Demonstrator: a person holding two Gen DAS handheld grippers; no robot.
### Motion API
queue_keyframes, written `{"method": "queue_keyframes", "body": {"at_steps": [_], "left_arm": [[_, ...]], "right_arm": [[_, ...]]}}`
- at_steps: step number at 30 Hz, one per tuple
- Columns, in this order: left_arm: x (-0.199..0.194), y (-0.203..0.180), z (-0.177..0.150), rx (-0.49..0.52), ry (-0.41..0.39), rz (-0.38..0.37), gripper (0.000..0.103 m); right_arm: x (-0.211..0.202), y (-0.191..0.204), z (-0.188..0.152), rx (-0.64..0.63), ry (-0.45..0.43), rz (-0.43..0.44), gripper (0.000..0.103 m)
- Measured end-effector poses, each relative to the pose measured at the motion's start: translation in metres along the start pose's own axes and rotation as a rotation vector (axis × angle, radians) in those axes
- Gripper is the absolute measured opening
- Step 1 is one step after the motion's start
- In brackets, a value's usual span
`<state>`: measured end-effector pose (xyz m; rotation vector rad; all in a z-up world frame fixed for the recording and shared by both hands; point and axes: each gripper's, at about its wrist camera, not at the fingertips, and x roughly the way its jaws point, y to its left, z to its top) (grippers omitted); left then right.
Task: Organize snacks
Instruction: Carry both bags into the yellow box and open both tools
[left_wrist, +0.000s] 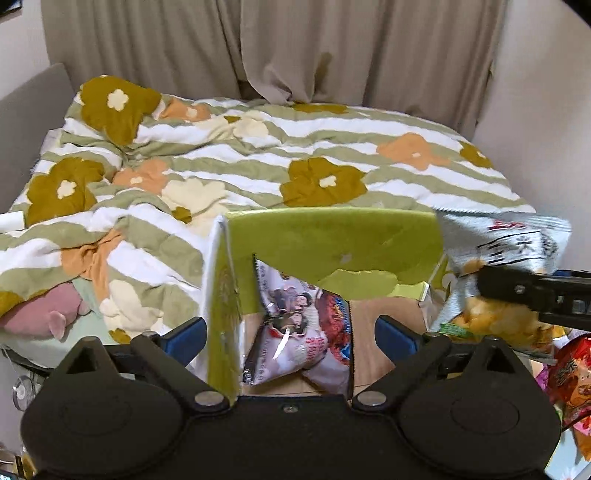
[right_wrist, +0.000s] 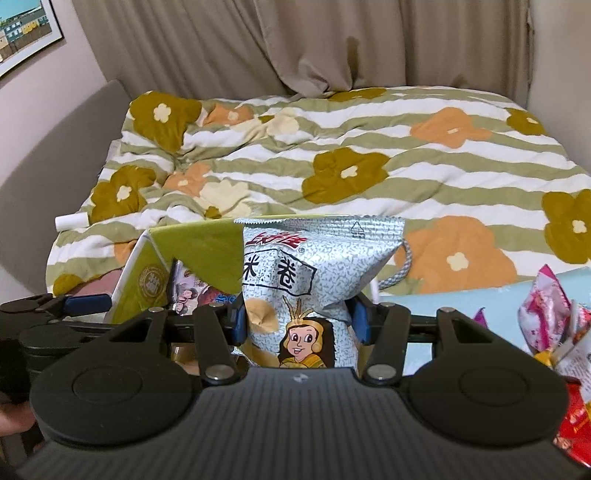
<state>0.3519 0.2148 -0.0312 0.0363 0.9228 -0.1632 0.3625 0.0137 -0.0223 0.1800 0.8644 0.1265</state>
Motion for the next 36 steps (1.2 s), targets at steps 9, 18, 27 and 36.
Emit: {"method": "queue_keyframes", "body": {"at_steps": [9, 18, 27, 36], "left_arm": [[-0.017, 0.0, -0.003, -0.022, -0.051, 0.091, 0.1], [-0.021, 0.002, -0.016, -0.07, -0.037, 0.153, 0.1], [-0.03, 0.0, -0.028, -0.096, -0.035, 0.145, 0.1], [-0.064, -0.002, -0.029, -0.11, -0.099, 0.119, 0.1]], "right_arm": [[0.022, 0.011, 0.014, -0.045, 0.044, 0.071, 0.068], [0.055, 0.017, 0.015, -0.091, 0.099, 0.082, 0.103], [0.038, 0.005, 0.006, -0.052, 0.063, 0.056, 0.103], [-0.007, 0.016, 0.002, -0.089, -0.037, 0.042, 0.103]]}}
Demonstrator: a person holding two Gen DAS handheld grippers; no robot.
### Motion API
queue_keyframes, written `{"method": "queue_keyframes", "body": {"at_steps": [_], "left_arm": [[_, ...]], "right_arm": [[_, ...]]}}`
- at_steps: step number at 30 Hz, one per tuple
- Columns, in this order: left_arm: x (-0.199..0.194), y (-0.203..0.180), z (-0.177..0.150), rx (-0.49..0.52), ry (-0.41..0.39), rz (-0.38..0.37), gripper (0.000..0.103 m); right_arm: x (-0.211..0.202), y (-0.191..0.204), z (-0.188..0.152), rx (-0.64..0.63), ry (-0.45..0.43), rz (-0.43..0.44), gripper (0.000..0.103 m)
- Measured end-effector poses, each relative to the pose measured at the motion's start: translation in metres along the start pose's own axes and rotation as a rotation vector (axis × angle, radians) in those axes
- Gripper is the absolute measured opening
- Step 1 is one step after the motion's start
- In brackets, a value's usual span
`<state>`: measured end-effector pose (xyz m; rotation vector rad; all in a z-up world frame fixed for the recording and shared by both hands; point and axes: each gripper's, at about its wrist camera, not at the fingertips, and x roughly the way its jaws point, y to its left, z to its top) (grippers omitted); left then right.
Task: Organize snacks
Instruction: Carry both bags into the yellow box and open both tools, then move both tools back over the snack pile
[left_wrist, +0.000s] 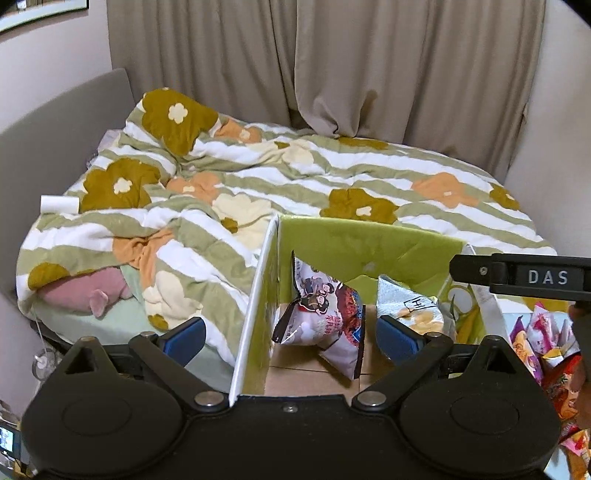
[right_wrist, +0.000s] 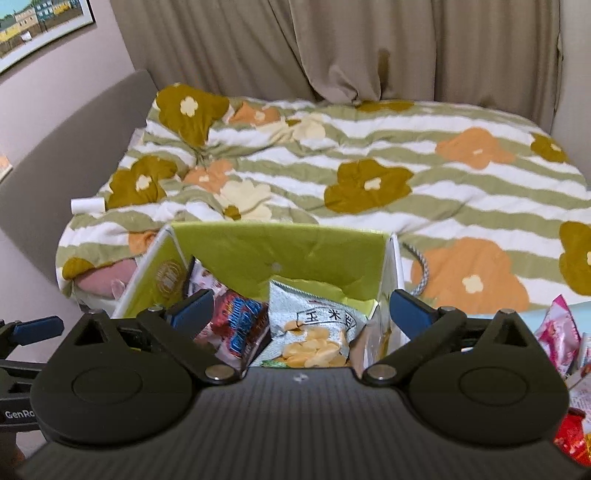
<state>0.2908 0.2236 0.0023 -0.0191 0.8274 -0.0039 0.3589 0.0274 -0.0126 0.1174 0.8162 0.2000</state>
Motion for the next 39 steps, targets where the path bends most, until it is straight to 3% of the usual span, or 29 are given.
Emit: {"method": "queue_keyframes", "body": {"at_steps": [9, 20, 28, 34, 39], "left_arm": [[-0.038, -0.008, -0.001, 0.058, -0.085, -0.054, 0.1], [-0.061, -0.063, -0.013, 0.172, -0.136, -0.248, 0.102], [-0.071, -0.142, -0.027, 0.235, -0.128, -0.34, 0.102], [-0.067, -0.223, -0.045, 0.25, -0.066, -0.391, 0.102], [-0.051, -0.281, -0.062, 0.275, -0.003, -0.378, 0.102]], "right_arm": [[-0.057, 0.009, -0.01, -0.015, -0.076, -0.062, 0.103], [-0.14, -0.023, -0.045, 0.084, -0.165, -0.182, 0.103], [-0.208, -0.098, -0.075, 0.177, -0.252, -0.294, 0.103], [-0.237, -0.179, -0.107, 0.228, -0.261, -0.355, 0.103], [-0.239, -0.237, -0.14, 0.233, -0.224, -0.401, 0.103]]}}
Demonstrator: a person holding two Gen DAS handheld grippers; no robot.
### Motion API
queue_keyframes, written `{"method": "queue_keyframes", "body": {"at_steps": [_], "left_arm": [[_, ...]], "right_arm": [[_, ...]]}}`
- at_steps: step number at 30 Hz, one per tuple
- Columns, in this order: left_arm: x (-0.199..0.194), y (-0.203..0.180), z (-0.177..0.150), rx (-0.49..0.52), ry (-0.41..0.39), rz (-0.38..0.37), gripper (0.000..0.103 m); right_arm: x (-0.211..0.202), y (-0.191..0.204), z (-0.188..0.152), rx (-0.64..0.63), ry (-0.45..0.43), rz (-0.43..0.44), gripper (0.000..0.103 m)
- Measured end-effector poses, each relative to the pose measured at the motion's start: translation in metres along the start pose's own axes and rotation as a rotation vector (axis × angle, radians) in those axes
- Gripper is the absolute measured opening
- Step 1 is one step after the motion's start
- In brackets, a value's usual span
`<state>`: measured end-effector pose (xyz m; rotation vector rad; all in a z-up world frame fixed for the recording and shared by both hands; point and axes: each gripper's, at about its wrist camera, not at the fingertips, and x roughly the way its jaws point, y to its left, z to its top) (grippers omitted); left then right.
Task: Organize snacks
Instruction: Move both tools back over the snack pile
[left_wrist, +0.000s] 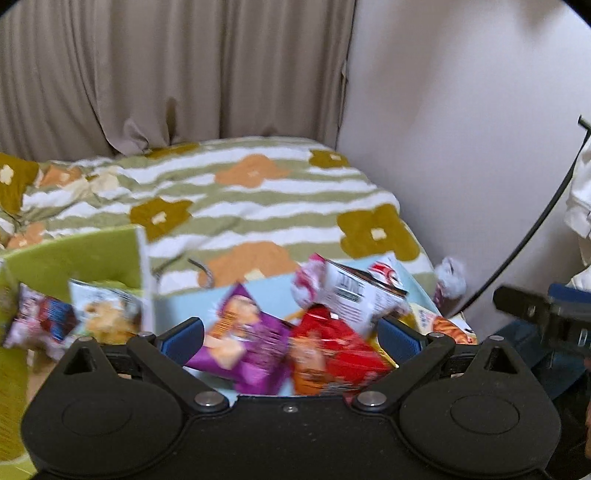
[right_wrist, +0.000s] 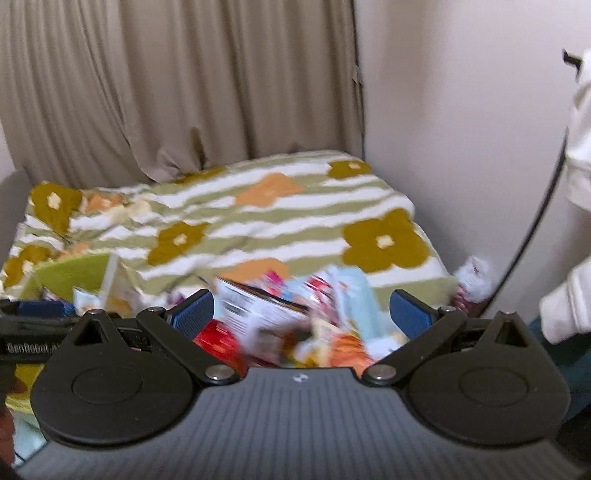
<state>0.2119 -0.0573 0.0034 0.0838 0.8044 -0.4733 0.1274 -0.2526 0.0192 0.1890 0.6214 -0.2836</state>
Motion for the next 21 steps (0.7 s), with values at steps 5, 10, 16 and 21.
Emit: {"method": "queue_keyframes", "body": {"at_steps": [5, 10, 16, 21], "left_arm": [[0.036, -0.032, -0.005, -0.025, 0.069, 0.025, 0.102], [0.07, -0.047, -0.018, -0.047, 0.12, 0.06, 0.102], [0.094, -0.048, -0.029, -0.067, 0.147, 0.112, 0.102], [0.107, -0.045, -0.036, -0.087, 0.16, 0.129, 0.101]], "right_arm": [[0.028, -0.044, -0.023, 0.021, 0.066, 0.006, 0.103], [0.065, -0.072, -0.046, 0.031, 0.134, 0.04, 0.103], [0.098, -0.084, -0.064, 0.082, 0.195, 0.092, 0.103], [0.119, -0.09, -0.073, 0.113, 0.229, 0.103, 0.103]]}}
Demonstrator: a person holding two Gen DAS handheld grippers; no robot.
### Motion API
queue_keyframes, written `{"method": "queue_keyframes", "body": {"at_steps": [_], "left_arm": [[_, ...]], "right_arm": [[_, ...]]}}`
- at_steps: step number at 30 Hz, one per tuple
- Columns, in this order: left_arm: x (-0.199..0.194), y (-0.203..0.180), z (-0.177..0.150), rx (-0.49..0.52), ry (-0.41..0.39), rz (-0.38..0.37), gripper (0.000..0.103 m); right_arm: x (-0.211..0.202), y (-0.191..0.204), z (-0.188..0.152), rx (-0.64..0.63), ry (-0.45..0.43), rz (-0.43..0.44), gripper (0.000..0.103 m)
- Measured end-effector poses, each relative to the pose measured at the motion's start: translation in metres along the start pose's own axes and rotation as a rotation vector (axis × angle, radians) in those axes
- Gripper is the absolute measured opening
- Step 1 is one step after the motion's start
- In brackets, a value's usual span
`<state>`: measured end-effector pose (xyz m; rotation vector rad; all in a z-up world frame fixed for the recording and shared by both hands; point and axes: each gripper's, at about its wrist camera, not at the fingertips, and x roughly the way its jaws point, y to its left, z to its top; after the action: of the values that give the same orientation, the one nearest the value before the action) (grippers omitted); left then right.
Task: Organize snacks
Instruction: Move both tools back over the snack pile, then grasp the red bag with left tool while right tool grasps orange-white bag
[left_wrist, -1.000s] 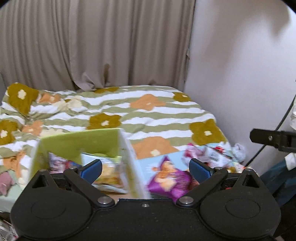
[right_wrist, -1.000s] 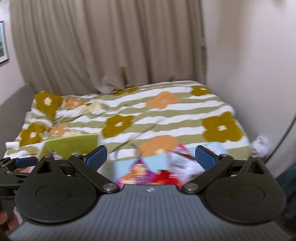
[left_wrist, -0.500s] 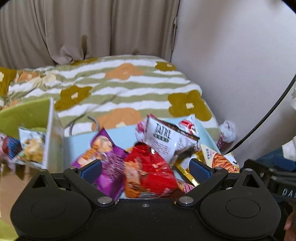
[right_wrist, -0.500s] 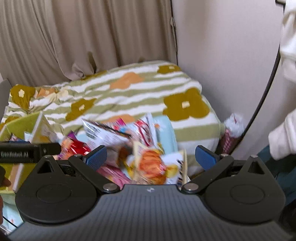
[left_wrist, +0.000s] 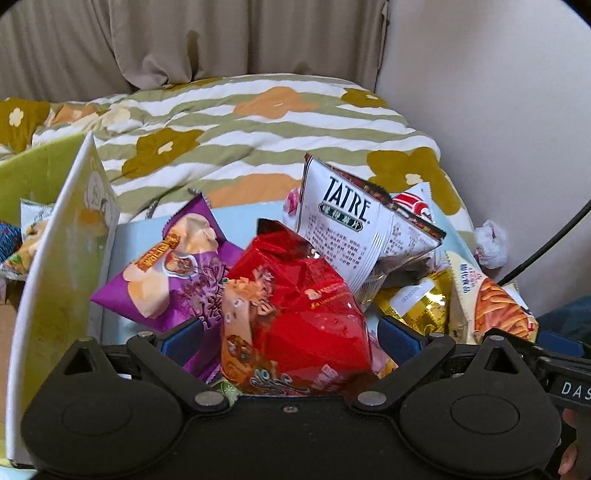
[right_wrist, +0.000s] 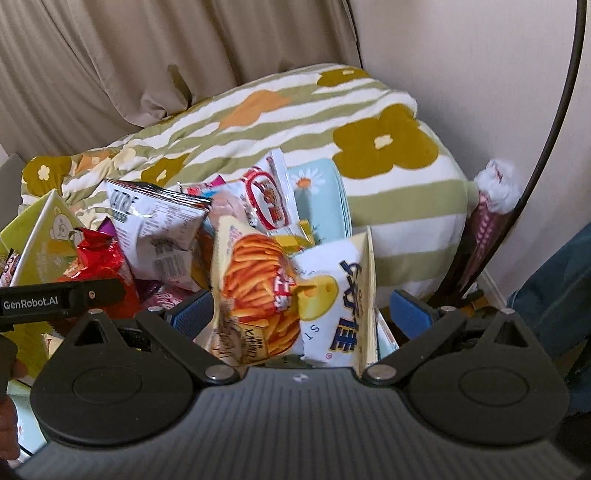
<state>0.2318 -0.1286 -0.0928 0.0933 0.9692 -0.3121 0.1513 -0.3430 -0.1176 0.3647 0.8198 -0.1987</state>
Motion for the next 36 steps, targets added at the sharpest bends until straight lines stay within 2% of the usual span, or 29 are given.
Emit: {"method": "queue_keyframes", "body": {"at_steps": [2, 4, 6, 11, 25, 32, 36], "left_arm": [[0.004, 0.0, -0.002, -0.001, 0.002, -0.002, 0.1], [0.007, -0.001, -0.002, 0.0, 0.012, -0.002, 0.093], [0.011, -0.001, -0.003, 0.01, 0.02, 0.003, 0.08], [0.008, -0.001, -0.006, 0.031, 0.007, 0.01, 0.071], [-0.008, -0.005, -0.014, 0.039, -0.028, 0.023, 0.067], [-0.017, -0.005, -0.017, 0.041, -0.054, 0.025, 0.061], [-0.023, -0.004, -0.018, 0.037, -0.066, 0.02, 0.061]], "right_arm": [[0.006, -0.005, 0.0, 0.013, 0.007, 0.01, 0.103], [0.011, -0.008, 0.001, 0.024, 0.014, 0.02, 0.103], [0.015, -0.01, 0.0, 0.029, 0.024, 0.03, 0.103], [0.02, -0.012, -0.001, 0.027, 0.02, 0.054, 0.103], [0.029, 0.004, -0.004, -0.116, -0.019, 0.081, 0.103], [0.027, 0.007, -0.007, -0.163, -0.034, 0.072, 0.103], [0.021, 0.01, -0.007, -0.186, -0.047, 0.068, 0.096]]}}
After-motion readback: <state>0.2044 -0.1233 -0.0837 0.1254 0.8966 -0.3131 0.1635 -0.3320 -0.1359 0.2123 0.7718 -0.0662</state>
